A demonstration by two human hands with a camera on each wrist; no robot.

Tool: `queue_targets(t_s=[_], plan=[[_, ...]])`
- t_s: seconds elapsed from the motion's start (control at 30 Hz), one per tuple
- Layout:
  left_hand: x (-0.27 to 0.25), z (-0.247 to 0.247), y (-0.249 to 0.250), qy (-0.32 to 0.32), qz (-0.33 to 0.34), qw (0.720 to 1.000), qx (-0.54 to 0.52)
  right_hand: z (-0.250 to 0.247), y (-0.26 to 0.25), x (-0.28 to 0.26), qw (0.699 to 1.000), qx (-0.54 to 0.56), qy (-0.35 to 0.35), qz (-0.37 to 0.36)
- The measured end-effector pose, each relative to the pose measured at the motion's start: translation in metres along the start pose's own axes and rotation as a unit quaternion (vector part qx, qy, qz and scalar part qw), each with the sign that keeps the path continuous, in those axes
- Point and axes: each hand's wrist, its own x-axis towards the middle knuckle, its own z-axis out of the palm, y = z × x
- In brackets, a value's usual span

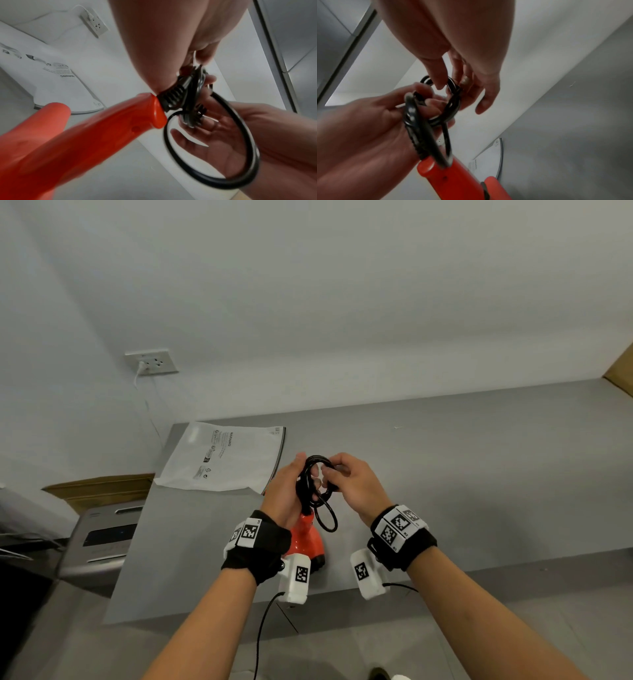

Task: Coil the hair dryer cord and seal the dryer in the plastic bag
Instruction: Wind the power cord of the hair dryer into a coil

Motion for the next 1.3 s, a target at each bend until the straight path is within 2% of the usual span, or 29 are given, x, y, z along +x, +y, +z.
queue_targets(t_s=[0.07,0.17,0.3,0.4,0.53,0.63,0.77,0.9,1.13,1.23,1.3], plan=[[0.002,-0.008,0.004,0.053,0.021,0.998,0.028,-0.002,-0.002,0.000,0.999,0.045,0.004,-0.003],[0.003,-0.024,0.008,0.089,0.043,0.994,0.045,-0.006,-0.008,-0.004,0.992,0.122,-0.021,-0.003],[0.002,-0.048,0.015,0.146,0.091,0.984,0.055,-0.012,-0.009,-0.007,0.990,0.138,-0.034,-0.014],[0.003,-0.066,0.023,0.200,0.127,0.971,0.017,-0.018,-0.006,-0.008,0.988,0.150,-0.037,-0.009],[0.002,-0.069,0.030,0.232,0.150,0.957,-0.086,-0.015,-0.008,-0.011,0.990,0.139,-0.029,-0.010],[-0.003,-0.058,0.033,0.200,0.158,0.952,-0.171,-0.010,-0.014,-0.011,0.989,0.147,-0.019,-0.003],[-0.009,-0.042,0.041,0.128,0.145,0.966,-0.170,-0.007,-0.028,-0.007,0.991,0.129,-0.030,-0.012],[-0.022,-0.022,0.050,0.042,0.160,0.986,-0.002,-0.005,-0.039,0.000,0.995,0.100,-0.024,-0.013],[-0.022,-0.014,0.053,0.059,0.227,0.959,0.161,-0.015,-0.040,0.009,0.997,-0.061,0.013,-0.055],[-0.023,-0.014,0.053,0.056,0.221,0.948,0.224,-0.022,-0.040,0.010,0.999,-0.014,0.026,-0.042],[-0.025,-0.013,0.052,0.042,0.217,0.929,0.296,-0.024,-0.041,0.009,0.998,0.040,0.019,-0.040]])
